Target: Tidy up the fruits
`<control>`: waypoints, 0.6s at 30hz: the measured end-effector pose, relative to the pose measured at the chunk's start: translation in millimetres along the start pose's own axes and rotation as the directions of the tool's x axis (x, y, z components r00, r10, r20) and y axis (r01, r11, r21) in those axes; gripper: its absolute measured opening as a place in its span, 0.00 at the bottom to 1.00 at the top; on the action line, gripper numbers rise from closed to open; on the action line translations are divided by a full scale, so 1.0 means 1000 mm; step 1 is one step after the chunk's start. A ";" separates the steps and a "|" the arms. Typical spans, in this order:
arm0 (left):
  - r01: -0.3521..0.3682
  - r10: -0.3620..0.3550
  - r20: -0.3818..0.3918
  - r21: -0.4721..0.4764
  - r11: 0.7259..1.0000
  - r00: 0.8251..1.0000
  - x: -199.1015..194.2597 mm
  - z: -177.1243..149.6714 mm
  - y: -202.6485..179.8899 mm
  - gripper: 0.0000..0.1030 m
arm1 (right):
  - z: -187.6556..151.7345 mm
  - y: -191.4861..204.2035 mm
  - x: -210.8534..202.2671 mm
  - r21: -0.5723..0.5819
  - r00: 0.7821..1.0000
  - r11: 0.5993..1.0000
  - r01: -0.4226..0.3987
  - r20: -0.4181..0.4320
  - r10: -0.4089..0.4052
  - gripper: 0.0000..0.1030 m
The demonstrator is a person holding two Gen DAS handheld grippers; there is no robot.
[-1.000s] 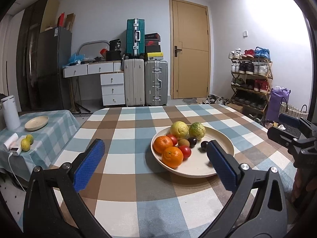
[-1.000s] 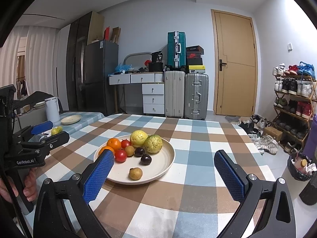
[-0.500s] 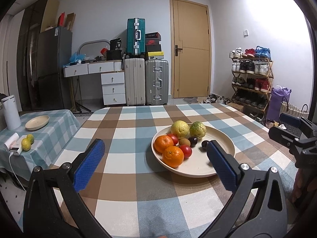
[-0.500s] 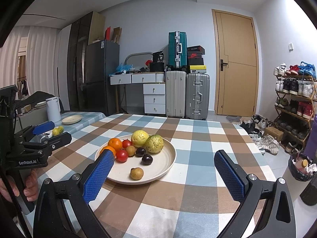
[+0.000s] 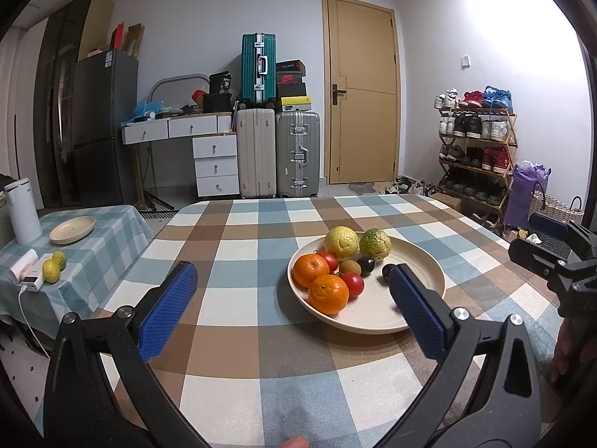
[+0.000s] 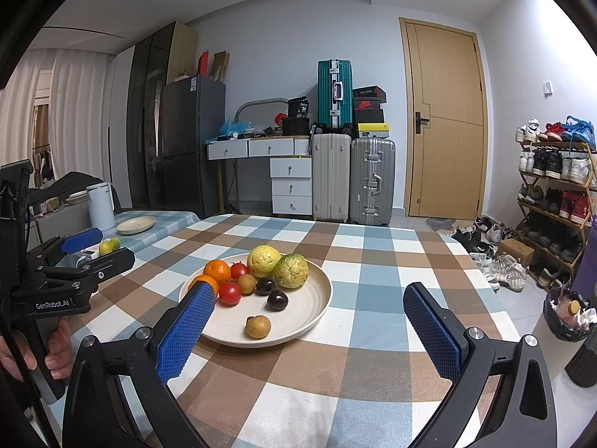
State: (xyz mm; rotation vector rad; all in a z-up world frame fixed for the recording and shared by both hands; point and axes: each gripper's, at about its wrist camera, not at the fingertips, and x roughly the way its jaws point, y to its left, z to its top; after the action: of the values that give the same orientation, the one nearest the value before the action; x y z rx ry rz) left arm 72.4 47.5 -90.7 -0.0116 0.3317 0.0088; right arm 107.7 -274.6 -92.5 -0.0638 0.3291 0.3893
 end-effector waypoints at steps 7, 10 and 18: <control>-0.002 0.002 -0.001 0.000 1.000 1.000 0.000 0.000 0.000 1.00 | 0.000 0.000 0.000 0.000 1.000 1.000 0.000 0.000 0.000 1.00; -0.001 0.001 0.000 -0.001 1.000 1.000 0.000 0.000 0.000 1.00 | 0.000 0.000 0.000 0.000 1.000 1.000 0.000 0.000 0.000 1.00; -0.001 0.001 0.000 -0.001 1.000 1.000 0.000 0.000 0.000 1.00 | 0.000 0.000 0.000 0.000 1.000 1.000 0.000 0.000 0.000 1.00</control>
State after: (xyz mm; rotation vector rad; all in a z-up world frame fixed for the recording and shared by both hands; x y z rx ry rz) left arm 72.3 48.0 -90.4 -0.0122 0.3321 0.0095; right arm 107.7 -274.6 -92.6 -0.0638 0.3291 0.3896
